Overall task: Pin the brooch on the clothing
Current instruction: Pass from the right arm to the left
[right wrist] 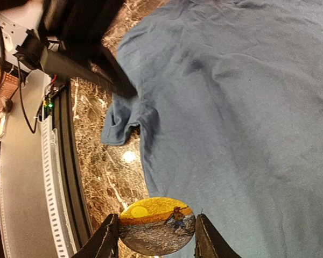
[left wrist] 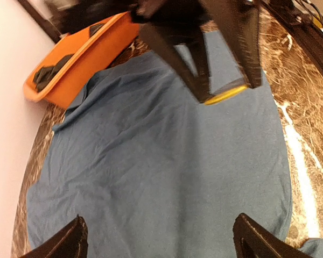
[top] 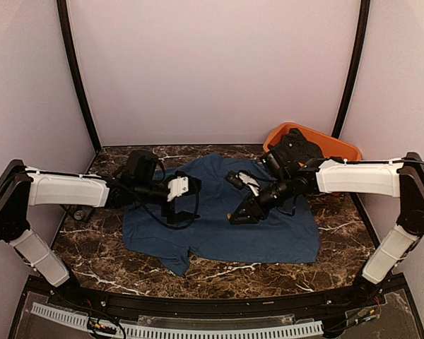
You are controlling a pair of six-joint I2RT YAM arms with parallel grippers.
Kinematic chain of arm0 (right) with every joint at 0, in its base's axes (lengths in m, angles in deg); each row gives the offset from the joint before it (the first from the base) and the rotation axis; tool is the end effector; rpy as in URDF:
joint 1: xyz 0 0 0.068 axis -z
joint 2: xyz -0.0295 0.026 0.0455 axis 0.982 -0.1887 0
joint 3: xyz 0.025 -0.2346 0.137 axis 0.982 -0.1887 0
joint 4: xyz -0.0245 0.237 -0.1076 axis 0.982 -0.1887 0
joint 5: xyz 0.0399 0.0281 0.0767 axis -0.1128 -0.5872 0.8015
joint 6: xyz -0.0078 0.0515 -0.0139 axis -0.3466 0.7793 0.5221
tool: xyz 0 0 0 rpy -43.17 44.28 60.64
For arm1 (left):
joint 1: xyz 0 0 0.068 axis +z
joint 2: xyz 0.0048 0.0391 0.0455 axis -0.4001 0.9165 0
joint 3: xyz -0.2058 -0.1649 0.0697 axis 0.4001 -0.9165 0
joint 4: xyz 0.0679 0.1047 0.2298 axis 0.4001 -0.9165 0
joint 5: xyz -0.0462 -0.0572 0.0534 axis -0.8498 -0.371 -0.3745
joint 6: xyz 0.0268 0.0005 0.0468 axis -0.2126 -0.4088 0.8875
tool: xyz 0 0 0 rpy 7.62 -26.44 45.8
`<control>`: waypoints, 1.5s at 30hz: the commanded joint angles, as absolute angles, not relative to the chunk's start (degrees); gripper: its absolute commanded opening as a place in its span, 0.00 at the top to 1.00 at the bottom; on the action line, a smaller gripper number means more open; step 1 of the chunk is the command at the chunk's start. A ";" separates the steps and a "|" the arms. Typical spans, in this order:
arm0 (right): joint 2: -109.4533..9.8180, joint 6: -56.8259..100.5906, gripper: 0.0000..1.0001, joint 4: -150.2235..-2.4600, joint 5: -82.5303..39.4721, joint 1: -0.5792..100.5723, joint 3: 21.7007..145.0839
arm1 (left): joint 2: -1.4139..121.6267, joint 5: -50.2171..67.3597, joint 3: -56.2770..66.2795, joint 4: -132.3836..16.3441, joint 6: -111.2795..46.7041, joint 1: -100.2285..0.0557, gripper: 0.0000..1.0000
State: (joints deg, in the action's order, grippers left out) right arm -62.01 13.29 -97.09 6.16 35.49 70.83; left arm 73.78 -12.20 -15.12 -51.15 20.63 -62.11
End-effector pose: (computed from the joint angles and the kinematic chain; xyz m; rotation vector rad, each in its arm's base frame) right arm 0.2326 0.2502 0.2250 -1.2346 2.2233 1.0668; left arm 0.2555 -0.2255 0.2283 1.5256 1.3370 -0.4893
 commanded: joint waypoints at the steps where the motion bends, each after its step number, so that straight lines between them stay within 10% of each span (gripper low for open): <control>1: -61.38 11.69 0.57 -98.00 13.42 36.19 71.45 | 77.33 -9.30 -13.96 -44.97 38.01 -68.62 0.06; 45: -67.19 7.68 0.57 -105.01 18.55 37.00 78.32 | 81.44 -17.32 -7.35 -51.96 47.34 -74.83 0.70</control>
